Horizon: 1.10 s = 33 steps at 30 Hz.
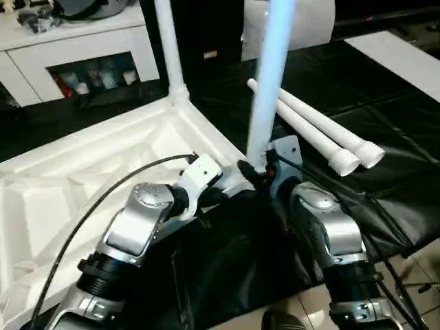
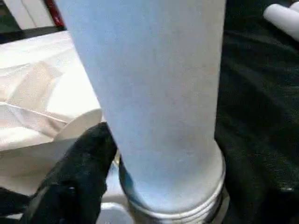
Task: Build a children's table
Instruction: Rotate leg to tighten
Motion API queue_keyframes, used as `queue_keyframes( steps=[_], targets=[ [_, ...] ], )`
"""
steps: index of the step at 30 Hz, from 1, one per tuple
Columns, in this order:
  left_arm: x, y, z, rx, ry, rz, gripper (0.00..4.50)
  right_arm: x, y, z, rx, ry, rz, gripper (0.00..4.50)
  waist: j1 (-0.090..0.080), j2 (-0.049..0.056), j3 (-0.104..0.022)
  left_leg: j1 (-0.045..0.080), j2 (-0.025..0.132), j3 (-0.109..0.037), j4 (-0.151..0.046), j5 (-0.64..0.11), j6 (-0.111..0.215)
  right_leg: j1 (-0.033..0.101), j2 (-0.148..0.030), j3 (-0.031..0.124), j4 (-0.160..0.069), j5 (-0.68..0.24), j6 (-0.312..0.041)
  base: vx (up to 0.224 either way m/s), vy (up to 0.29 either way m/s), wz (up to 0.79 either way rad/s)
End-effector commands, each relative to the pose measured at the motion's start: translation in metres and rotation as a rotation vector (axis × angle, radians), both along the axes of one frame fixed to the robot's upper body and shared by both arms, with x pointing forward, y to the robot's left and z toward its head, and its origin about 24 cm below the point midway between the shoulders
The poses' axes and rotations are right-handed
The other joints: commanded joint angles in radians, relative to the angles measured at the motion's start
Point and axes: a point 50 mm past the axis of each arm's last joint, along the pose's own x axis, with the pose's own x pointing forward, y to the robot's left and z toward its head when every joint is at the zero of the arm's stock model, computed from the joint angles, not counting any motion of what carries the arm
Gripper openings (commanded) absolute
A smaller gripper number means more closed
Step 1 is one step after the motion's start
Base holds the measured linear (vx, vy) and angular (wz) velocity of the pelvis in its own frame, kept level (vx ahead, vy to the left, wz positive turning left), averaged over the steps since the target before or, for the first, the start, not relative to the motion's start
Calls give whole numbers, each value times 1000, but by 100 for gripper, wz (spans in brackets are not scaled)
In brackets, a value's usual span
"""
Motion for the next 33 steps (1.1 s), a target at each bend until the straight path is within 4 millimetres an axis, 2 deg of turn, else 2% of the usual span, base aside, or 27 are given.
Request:
queue_keyframes(
  steps=[1, 4, 5, 6, 8, 9, 11, 13, 15, 16, 20, 21, 23, 26, 27, 28, 29, 33],
  targets=[
    [2, -8, 19, -32, -98, -53, 0, -17, 32, -7, 73, 48, 215, 381, 10, 1, -80, -1, -8, 7, -49, -158, 60, 69, -18, 17, -54, -51, -259, 0, 0, 0],
    [1, -1, 18, -18, -95, -86, 0, -19, 21, -3, 58, 8, 265, 407, 11, 3, -75, 2, -5, 7, -51, -194, 54, 67, -20, 17, -59, -107, -256, 0, 0, 0],
    [0, 5, 17, -1, -96, -135, 0, -22, 7, -1, 19, -31, 331, 418, 14, 3, -75, 5, -6, 6, -52, -219, 50, 67, -20, 16, -62, -142, -247, 0, 0, 0],
    [0, 7, 17, 2, -96, -147, 0, -23, 3, 0, 11, -39, 351, 427, 13, 1, -74, 4, -5, 8, -52, -229, 53, 67, -20, 18, -64, -155, -244, 0, 0, 0],
    [0, 14, 17, 18, -98, -201, 0, -26, -14, 3, -17, -52, 424, 446, 19, 2, -73, 4, -3, 8, -51, -227, 56, 66, -20, 20, -63, -153, -241, 0, 0, 0],
    [0, 15, 17, 20, -98, -207, 0, -26, -15, 3, -19, -51, 430, 446, 23, 0, -74, 5, -4, 8, -50, -228, 59, 66, -20, 19, -62, -157, -243, 0, 0, 0],
    [-2, 19, 18, 12, -102, -303, 0, -28, -32, 6, -58, -43, 486, 446, 31, -2, -72, 5, -4, 8, -50, -228, 63, 65, -20, 20, -64, -172, -245, 0, 0, 0],
    [-4, 22, 16, 22, -80, -353, 0, -30, -40, 8, -75, -44, 532, 446, 36, -2, -73, 10, 0, 10, -50, -231, 62, 61, -22, 22, -61, -172, -253, 0, 0, 0],
    [-9, 28, 10, 58, -52, -478, 0, -32, -49, 12, -120, -61, 615, 446, 40, -6, -73, 7, 0, 9, -49, -222, 68, 62, -21, 22, -61, -163, -254, 0, 0, 0],
    [-10, 29, 10, 55, -48, -492, 0, -32, -51, 13, -126, -63, 625, 446, 44, -3, -74, 9, 2, 9, -49, -217, 69, 62, -22, 22, -57, -156, -257, 0, 0, 0],
    [-12, 33, 9, 45, -12, -570, 0, -36, -57, 16, -167, -77, 722, 446, 58, -4, -76, 11, 3, 12, -46, -205, 74, 60, -22, 23, -53, -136, -271, 0, 0, 0],
    [-13, 35, 8, 60, 5, -611, 0, -38, -58, 17, -183, -77, 770, 446, 62, -16, -77, 9, 3, 12, -46, -201, 79, 62, -22, 23, -52, -143, -270, 0, 0, 0],
    [-13, 36, 7, 66, 8, -641, 0, -39, -59, 17, -191, -76, 797, 446, 64, -11, -74, 7, 4, 12, -46, -206, 82, 59, -24, 23, -55, -161, -266, 0, 0, 0],
    [-14, 38, 5, 96, 25, -720, 0, -41, -58, 16, -196, -68, 877, 446, 69, -13, -74, 8, 5, 11, -47, -223, 74, 60, -27, 24, -57, -203, -256, 0, 0, 0],
    [-14, 38, 5, 101, 29, -731, 0, -42, -57, 16, -194, -65, 890, 446, 69, -17, -71, 7, 6, 12, -48, -223, 74, 59, -26, 25, -57, -205, -254, 0, 0, 0],
    [-14, 38, 5, 101, 29, -731, 0, -42, -57, 16, -194, -65, 890, 446, 71, -15, -73, 9, 6, 12, -48, -222, 74, 58, -27, 26, -56, -208, -253, 0, 0, 0],
    [-14, 38, 4, 108, 26, -746, 0, -43, -56, 15, -190, -63, 906, 419, 73, -15, -72, 9, 7, 12, -48, -222, 74, 56, -27, 26, -57, -211, -252, 0, 0, 0],
    [-14, 38, 3, 121, 28, -795, 0, -44, -52, 12, -194, -57, 958, 400, 76, -15, -73, 9, 8, 12, -48, -227, 69, 55, -26, 26, -56, -217, -252, 0, 0, 0]
  ],
)
